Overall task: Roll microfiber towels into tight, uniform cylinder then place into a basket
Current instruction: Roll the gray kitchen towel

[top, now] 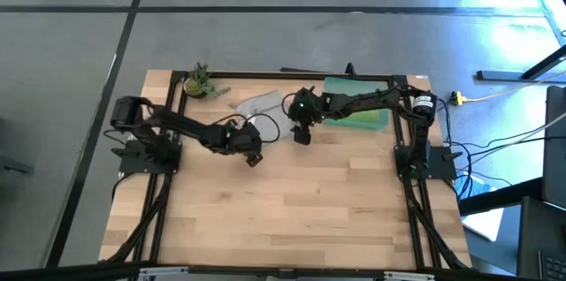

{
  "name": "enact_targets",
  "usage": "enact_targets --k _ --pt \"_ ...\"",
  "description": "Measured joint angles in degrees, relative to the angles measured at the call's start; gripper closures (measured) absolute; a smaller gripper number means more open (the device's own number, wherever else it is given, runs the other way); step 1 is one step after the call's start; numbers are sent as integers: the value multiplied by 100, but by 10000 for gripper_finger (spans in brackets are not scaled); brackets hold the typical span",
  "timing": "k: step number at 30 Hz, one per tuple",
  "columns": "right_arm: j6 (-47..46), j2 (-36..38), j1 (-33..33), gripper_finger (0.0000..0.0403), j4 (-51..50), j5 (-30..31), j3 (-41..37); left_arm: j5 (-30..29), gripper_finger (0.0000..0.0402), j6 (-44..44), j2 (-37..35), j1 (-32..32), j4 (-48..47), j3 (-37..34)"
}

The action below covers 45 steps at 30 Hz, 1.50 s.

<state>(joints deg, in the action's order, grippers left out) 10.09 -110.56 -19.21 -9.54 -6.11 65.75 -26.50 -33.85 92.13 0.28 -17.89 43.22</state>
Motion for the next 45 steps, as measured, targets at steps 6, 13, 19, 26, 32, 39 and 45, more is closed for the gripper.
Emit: enact_targets --k 6,13,19,26,32,39,45 --pt "-126 -4 169 164 141 2 -397 384 302 2 354 34 97 27" --pt "-243 0 529 164 97 78 -460 1133 302 313 353 -338 46 31" --pt "-407 0 942 164 35 122 -458 1525 302 376 342 -784 -104 42" --pt "-692 85 1349 164 -262 360 -454 1895 302 360 257 -1407 -250 37" --pt "-799 489 1593 164 -646 447 -470 2501 302 276 -28 -1863 -558 -9" --pt "-124 636 2003 164 -176 472 -465 1868 301 -55 -593 -2223 -894 -43" --pt "79 636 2230 164 -104 483 -465 1408 301 -56 -1148 -2683 -892 -29"
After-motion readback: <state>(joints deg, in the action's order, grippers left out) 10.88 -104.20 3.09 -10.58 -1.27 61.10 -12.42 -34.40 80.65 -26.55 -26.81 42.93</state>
